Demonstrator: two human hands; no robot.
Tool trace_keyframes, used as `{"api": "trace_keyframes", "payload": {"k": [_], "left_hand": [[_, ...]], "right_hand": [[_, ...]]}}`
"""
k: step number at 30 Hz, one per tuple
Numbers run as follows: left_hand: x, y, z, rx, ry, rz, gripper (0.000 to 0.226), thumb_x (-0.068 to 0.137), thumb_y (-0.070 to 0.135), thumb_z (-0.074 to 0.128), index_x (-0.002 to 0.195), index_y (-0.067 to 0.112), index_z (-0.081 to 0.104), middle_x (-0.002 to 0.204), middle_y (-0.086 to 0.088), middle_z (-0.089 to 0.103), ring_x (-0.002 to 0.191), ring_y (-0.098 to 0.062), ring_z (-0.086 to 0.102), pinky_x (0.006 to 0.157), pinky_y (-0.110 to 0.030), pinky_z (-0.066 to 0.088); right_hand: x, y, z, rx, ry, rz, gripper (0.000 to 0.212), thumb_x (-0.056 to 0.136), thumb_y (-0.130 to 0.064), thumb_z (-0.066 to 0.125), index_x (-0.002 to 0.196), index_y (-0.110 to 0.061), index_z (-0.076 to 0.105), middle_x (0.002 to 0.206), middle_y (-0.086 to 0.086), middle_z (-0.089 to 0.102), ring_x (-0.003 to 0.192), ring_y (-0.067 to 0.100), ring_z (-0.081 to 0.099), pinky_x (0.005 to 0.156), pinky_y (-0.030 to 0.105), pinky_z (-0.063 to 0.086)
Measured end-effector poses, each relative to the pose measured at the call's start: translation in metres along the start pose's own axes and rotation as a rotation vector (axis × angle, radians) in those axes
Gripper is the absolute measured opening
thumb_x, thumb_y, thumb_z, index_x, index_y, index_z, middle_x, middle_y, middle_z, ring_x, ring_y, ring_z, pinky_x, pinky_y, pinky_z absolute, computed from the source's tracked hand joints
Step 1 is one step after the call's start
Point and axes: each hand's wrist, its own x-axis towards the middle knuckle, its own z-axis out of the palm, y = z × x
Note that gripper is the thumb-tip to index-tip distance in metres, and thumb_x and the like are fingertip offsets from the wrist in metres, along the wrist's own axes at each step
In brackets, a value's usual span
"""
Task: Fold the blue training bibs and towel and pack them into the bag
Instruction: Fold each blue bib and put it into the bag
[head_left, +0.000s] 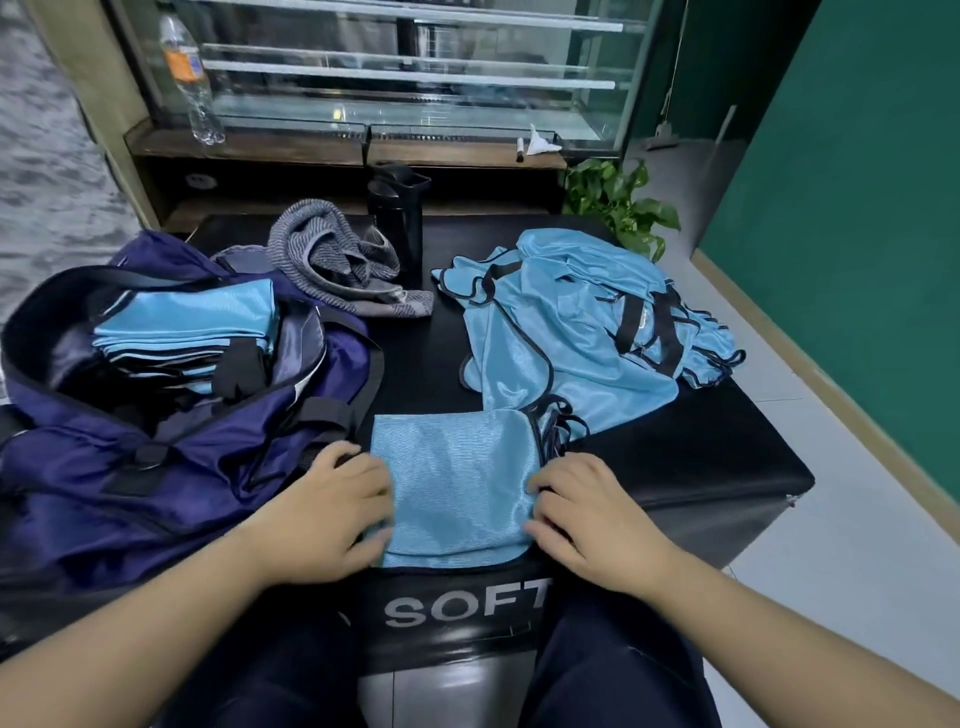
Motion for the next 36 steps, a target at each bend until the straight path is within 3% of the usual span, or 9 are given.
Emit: {"api": "trace_keyframes", "payload": {"k": [5, 9, 12, 16, 21, 26, 31, 34, 36], "left_hand": [[0.069, 0.000, -0.001, -0.132, 0.027, -0.393, 0.030, 0.095, 0.033, 0.042, 0.120, 0.022, 0.055, 0.121, 0.004, 0.055, 0.119, -0.019, 0.050, 0.101, -0.033, 0.024], [0.100, -0.011, 0.013, -0.197, -0.240, -0.671, 0.044, 0.101, 0.035, 0.040, 0.142, 0.019, 0.036, 0.139, -0.003, 0.042, 0.128, -0.022, 0.039, 0.105, -0.038, 0.024], [0.103, -0.020, 0.020, -0.094, -0.284, -0.674, 0.032, 0.099, 0.036, 0.045, 0.126, 0.020, 0.048, 0.126, -0.002, 0.046, 0.119, -0.021, 0.042, 0.096, -0.036, 0.028], [0.094, -0.024, 0.016, 0.003, -0.287, -0.668, 0.026, 0.098, 0.036, 0.044, 0.116, 0.018, 0.051, 0.118, -0.001, 0.051, 0.113, -0.021, 0.049, 0.088, -0.034, 0.029], [0.064, -0.013, 0.011, -0.068, -0.242, -0.678, 0.014, 0.098, 0.026, 0.041, 0.094, 0.015, 0.033, 0.096, -0.004, 0.056, 0.093, -0.027, 0.058, 0.072, -0.034, 0.034], [0.026, -0.003, 0.019, -0.285, -0.020, -0.775, 0.018, 0.093, 0.016, 0.044, 0.096, 0.017, 0.026, 0.060, 0.000, 0.046, 0.058, -0.028, 0.050, 0.056, -0.037, 0.036], [0.007, 0.000, 0.014, -0.192, 0.007, -0.655, 0.025, 0.089, 0.017, 0.053, 0.111, 0.022, 0.046, 0.093, -0.002, 0.053, 0.082, -0.026, 0.052, 0.068, -0.039, 0.049], [0.011, -0.005, 0.016, -0.091, 0.086, -0.465, 0.037, 0.075, 0.019, 0.068, 0.112, 0.020, 0.060, 0.115, -0.005, 0.056, 0.099, -0.030, 0.059, 0.077, -0.042, 0.051], [0.025, -0.003, 0.013, -0.179, 0.050, -0.437, 0.035, 0.089, 0.023, 0.058, 0.123, 0.019, 0.055, 0.132, -0.001, 0.047, 0.119, -0.025, 0.049, 0.095, -0.039, 0.041]], "right_hand": [[0.025, -0.018, 0.001, -0.048, -0.096, 0.244, 0.035, 0.085, -0.036, 0.045, 0.108, -0.016, 0.061, 0.110, -0.003, 0.060, 0.097, 0.019, 0.058, 0.081, 0.031, 0.046], [0.026, -0.023, 0.011, -0.073, -0.333, 0.304, 0.060, 0.076, -0.062, 0.040, 0.113, -0.019, 0.060, 0.113, -0.003, 0.058, 0.106, 0.022, 0.054, 0.084, 0.039, 0.042], [0.014, -0.019, 0.020, -0.140, -0.350, 0.239, 0.070, 0.053, -0.069, 0.062, 0.106, -0.023, 0.059, 0.106, -0.005, 0.058, 0.100, 0.018, 0.057, 0.084, 0.041, 0.048], [0.010, -0.005, 0.022, -0.086, -0.216, 0.108, 0.061, 0.044, -0.030, 0.083, 0.098, -0.029, 0.054, 0.099, -0.008, 0.058, 0.093, 0.014, 0.057, 0.089, 0.037, 0.049], [0.030, 0.006, 0.011, -0.085, -0.252, -0.010, 0.029, 0.068, -0.020, 0.043, 0.094, -0.025, 0.054, 0.083, -0.007, 0.058, 0.079, 0.018, 0.059, 0.082, 0.030, 0.038], [0.066, 0.008, 0.004, -0.093, -0.408, -0.071, 0.052, 0.072, -0.015, 0.018, 0.098, -0.018, 0.063, 0.084, 0.000, 0.059, 0.085, 0.025, 0.059, 0.100, 0.047, 0.037], [0.071, -0.008, 0.007, -0.109, -0.494, 0.003, 0.056, 0.073, -0.045, 0.027, 0.107, -0.017, 0.061, 0.104, -0.002, 0.055, 0.111, 0.018, 0.049, 0.116, 0.051, 0.000], [0.056, -0.017, 0.014, -0.117, -0.351, -0.022, 0.048, 0.077, -0.054, 0.038, 0.092, -0.017, 0.064, 0.096, -0.004, 0.055, 0.103, 0.016, 0.050, 0.114, 0.043, 0.019], [0.048, -0.021, 0.020, -0.155, -0.181, -0.048, 0.035, 0.083, -0.048, 0.046, 0.074, -0.018, 0.061, 0.080, -0.004, 0.054, 0.081, 0.017, 0.053, 0.084, 0.031, 0.038]]}}
